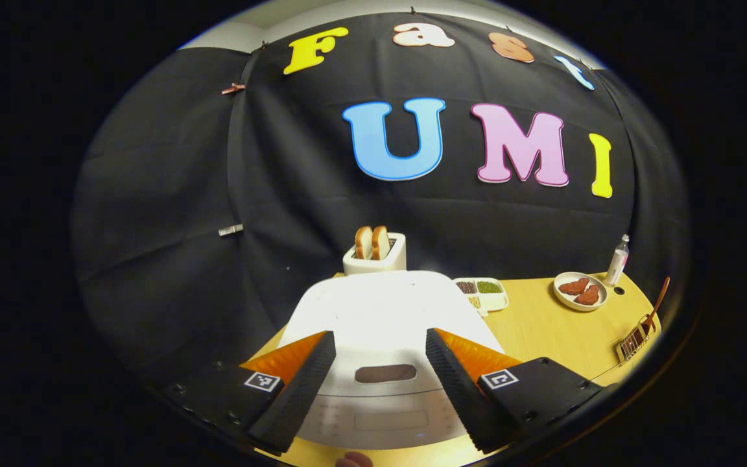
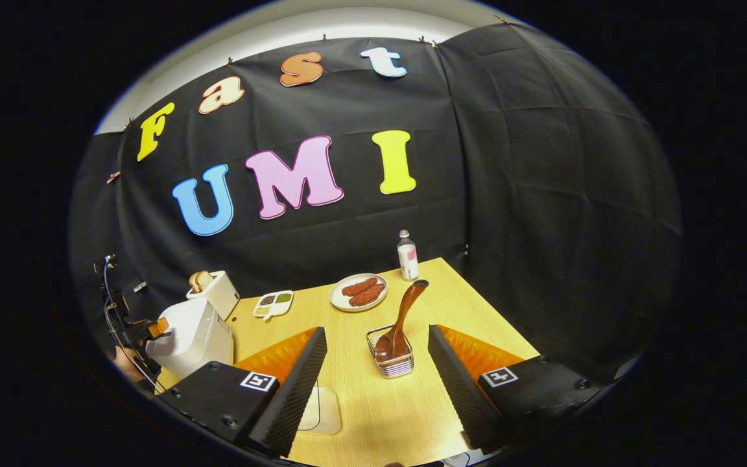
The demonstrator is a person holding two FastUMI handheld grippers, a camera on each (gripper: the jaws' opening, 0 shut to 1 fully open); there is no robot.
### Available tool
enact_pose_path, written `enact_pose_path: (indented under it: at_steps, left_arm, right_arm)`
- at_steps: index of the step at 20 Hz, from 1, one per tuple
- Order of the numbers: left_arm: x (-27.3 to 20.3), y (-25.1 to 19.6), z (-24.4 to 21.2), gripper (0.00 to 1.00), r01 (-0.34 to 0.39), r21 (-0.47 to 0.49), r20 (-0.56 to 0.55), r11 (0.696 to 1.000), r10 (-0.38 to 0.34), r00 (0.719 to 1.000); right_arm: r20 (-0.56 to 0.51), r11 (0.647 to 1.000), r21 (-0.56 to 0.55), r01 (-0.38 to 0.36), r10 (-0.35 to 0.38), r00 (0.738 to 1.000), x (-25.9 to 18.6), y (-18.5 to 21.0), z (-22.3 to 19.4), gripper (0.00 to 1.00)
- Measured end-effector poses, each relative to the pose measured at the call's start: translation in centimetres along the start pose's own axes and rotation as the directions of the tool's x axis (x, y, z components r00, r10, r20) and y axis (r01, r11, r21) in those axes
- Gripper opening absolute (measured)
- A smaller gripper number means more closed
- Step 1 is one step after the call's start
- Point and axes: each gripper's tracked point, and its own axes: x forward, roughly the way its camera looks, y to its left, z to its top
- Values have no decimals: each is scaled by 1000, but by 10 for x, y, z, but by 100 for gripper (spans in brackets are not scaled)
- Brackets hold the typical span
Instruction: Close the left gripper, press the button to open the rice cooker; take a wooden spoon from the chopstick holder with the right hand, scoop a spoonful of rice and pour it into the rice cooker, then put the wooden spoon back into the chopstick holder.
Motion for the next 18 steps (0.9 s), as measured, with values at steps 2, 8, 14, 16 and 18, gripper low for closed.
enact_pose_path:
  at_steps: [2,8,14,16,18]
  left_arm:
    - [-12,-2,16,96,20,-6,47,1000,-20,999]
    - [-55,-12,52,96,96,-34,136,995,-91,987]
    - [-106,-26,91,96,164,-11,223,986,-158,962]
    - [-122,-31,95,96,189,-13,236,982,-181,955]
    - [-134,-33,94,96,199,-4,238,980,-193,952]
  right_arm:
    - [9,1000,-1,0,0,1000,-1,1,3,99]
    - [92,997,-72,5,2,996,-6,14,28,98]
    - [210,971,-237,-20,71,975,-18,63,65,98]
    - [238,966,-256,-30,93,967,-21,79,73,99]
    - [259,961,-271,-44,117,959,-25,95,78,99]
